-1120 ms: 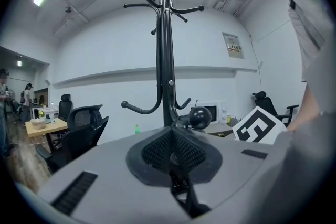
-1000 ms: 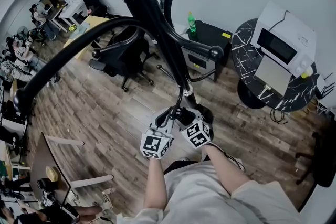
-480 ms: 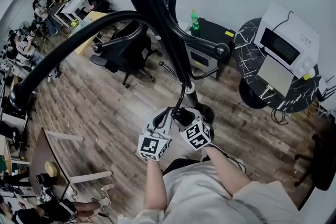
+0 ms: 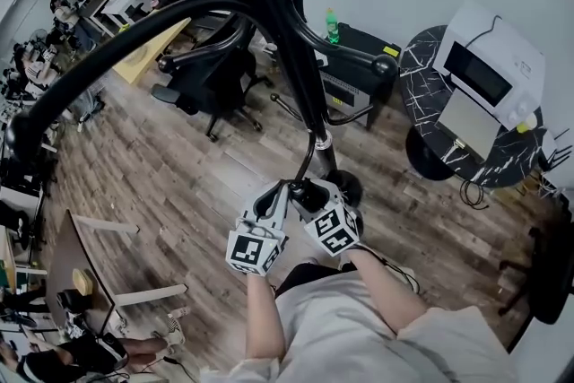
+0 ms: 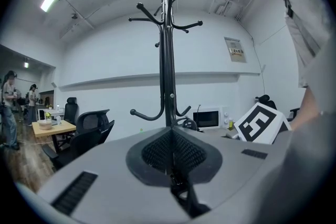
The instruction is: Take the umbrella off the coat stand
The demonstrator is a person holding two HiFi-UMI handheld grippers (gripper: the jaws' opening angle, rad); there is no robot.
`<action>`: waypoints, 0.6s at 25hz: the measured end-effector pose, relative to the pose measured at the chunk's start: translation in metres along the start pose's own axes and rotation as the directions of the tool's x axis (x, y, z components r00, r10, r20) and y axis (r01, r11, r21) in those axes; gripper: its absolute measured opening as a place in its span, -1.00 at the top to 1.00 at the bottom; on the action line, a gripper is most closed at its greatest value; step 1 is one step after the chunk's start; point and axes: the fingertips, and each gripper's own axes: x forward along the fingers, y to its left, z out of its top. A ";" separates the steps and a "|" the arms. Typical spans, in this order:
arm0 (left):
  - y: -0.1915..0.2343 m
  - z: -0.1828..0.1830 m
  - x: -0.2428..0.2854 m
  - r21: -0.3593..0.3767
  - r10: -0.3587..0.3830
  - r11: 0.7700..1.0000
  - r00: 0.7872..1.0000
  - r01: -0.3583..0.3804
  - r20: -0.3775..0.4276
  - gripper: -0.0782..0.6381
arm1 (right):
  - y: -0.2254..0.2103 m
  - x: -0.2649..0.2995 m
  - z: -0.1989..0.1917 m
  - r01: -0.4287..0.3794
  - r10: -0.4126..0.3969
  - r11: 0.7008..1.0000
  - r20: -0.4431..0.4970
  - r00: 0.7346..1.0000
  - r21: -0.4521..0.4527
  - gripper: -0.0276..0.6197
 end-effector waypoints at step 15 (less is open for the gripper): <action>-0.016 0.006 -0.021 -0.082 -0.035 0.996 0.999 0.036 0.018 0.72 | 0.020 -0.012 -0.008 -0.026 0.026 1.000 0.029 0.999 0.000 0.20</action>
